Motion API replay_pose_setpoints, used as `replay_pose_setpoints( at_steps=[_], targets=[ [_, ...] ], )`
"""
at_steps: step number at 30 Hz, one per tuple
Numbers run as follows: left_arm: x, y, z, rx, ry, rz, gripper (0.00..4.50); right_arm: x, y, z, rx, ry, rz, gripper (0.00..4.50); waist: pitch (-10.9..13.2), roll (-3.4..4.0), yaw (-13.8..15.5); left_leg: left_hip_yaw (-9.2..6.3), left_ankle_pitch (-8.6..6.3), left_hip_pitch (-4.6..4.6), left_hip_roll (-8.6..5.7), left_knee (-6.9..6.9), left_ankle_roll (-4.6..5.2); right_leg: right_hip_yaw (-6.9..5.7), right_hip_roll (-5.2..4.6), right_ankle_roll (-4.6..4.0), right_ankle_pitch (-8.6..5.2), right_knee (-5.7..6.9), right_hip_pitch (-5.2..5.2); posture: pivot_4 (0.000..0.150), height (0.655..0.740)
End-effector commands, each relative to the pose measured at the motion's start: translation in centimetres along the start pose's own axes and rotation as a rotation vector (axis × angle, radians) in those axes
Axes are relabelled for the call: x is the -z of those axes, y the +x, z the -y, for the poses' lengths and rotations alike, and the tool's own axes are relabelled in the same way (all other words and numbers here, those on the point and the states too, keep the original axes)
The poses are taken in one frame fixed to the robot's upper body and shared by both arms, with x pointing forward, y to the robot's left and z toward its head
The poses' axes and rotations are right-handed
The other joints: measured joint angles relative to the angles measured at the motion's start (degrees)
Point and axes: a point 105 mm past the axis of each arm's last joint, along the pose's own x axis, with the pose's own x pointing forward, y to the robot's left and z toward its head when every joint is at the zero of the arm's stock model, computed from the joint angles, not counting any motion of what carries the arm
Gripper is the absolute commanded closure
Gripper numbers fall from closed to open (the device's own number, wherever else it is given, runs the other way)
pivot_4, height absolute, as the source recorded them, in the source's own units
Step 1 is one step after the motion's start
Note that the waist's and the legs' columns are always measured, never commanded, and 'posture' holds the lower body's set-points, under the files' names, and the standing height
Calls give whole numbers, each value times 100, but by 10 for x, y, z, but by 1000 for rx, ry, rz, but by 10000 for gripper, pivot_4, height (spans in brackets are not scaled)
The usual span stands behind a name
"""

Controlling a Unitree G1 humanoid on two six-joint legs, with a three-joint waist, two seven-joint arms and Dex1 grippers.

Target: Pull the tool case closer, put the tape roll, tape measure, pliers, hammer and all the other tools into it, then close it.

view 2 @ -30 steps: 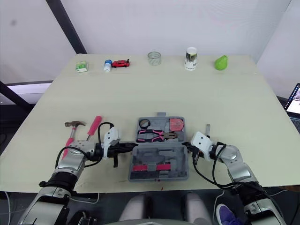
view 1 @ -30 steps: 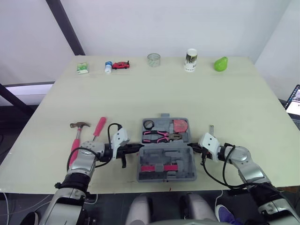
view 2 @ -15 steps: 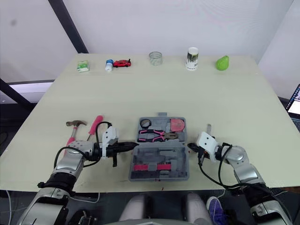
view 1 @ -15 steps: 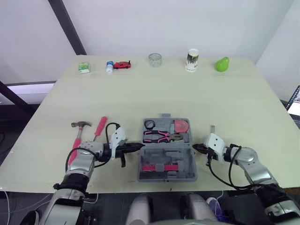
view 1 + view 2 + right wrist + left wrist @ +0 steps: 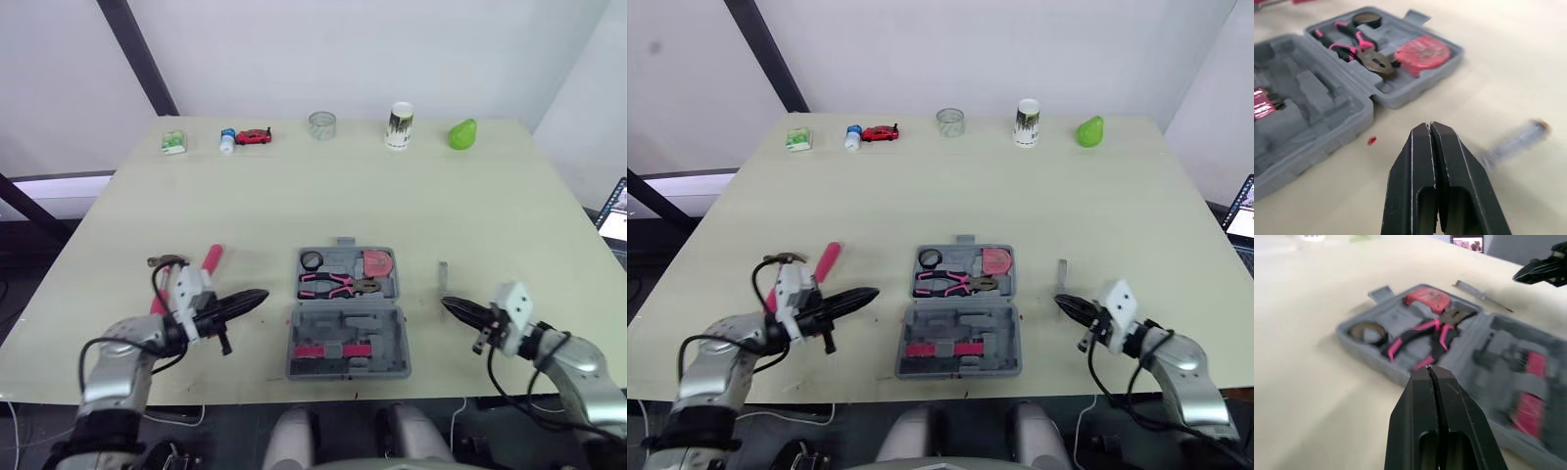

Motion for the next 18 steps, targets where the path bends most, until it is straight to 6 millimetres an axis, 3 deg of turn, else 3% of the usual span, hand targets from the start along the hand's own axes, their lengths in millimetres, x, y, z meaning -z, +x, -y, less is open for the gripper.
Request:
replay_pose_setpoints(
  at_steps=[1, 8, 11, 15, 18],
  targets=[
    [-11, -37, -14, -174, 7, 37, 35801, -11, -32, 18, 129, -15, 63, 45000, 2, 0, 0, 0, 0, 0, 0, 0, 0, 0, 0, 0, 0, 0, -1, 1500, 7400],
    [15, -117, -26, -504, -65, -8, 423, 14, -92, 24, 285, 46, -2, 45000, 1, -1, -1, 12, 0, 11, -1, 0, 0, 5, -7, -11, -10, -1, 2, 1500, 7400],
    [23, -140, -26, -598, -90, -17, 0, 22, -110, 23, 321, 71, -26, 37297, 1, -1, -2, 13, 0, 12, 0, 0, 0, 6, -7, -18, -15, -1, 2, 1500, 7400],
    [38, -178, -22, -743, -141, -37, 0, 35, -137, 22, 389, 120, -64, 17147, -1, -5, -2, 23, -1, 18, 1, 0, 0, 13, -10, -10, -21, -1, 2, 1500, 7400],
    [44, -190, -16, -777, -162, -49, 0, 38, -147, 20, 407, 140, -74, 2337, -2, -7, -6, 28, -1, 19, 2, -5, -1, 15, -13, -13, -20, -3, 1, 1500, 7400]
  ],
)
